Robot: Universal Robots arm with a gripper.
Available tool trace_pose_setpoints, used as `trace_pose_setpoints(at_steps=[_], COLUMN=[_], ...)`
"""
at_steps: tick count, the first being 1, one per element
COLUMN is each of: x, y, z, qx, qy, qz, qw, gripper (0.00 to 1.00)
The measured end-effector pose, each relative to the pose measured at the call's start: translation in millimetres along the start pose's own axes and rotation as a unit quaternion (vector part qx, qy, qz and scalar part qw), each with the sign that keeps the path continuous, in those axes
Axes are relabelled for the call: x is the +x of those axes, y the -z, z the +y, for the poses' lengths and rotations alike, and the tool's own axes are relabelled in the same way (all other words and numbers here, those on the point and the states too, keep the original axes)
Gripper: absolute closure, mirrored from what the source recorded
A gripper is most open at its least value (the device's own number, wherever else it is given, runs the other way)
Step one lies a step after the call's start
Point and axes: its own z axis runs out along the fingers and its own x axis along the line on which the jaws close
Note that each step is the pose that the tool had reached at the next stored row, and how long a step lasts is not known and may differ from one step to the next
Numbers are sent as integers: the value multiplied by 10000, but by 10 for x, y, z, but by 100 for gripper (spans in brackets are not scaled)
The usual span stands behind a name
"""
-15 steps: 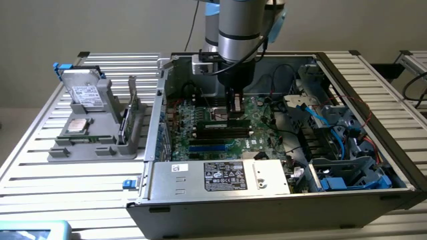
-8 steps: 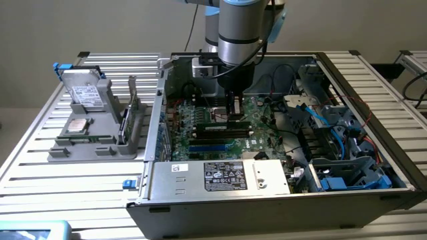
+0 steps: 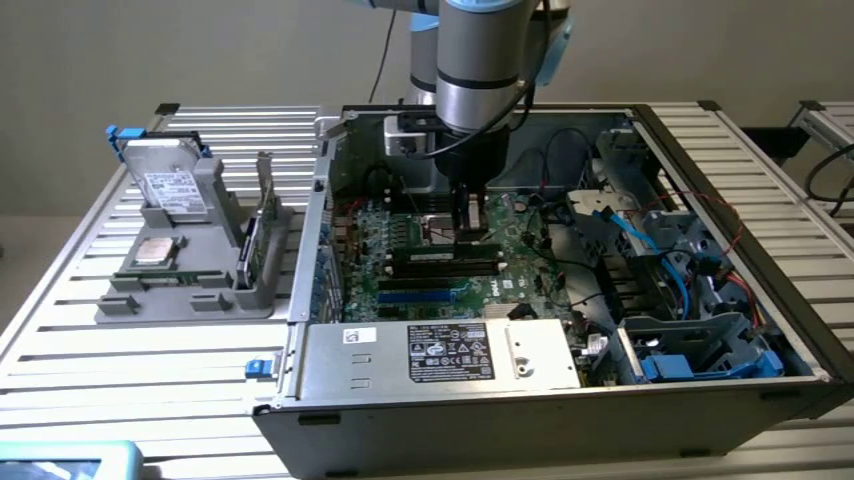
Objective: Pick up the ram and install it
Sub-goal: 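Insert the ram into the slot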
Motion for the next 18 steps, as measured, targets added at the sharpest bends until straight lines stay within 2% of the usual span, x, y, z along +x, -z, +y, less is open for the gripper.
trace_pose_setpoints(at_steps=[18], x=[-2], y=[-62], z=[-10], qx=[-11], qy=[-2], qz=[0], qw=[10000], gripper=[87])
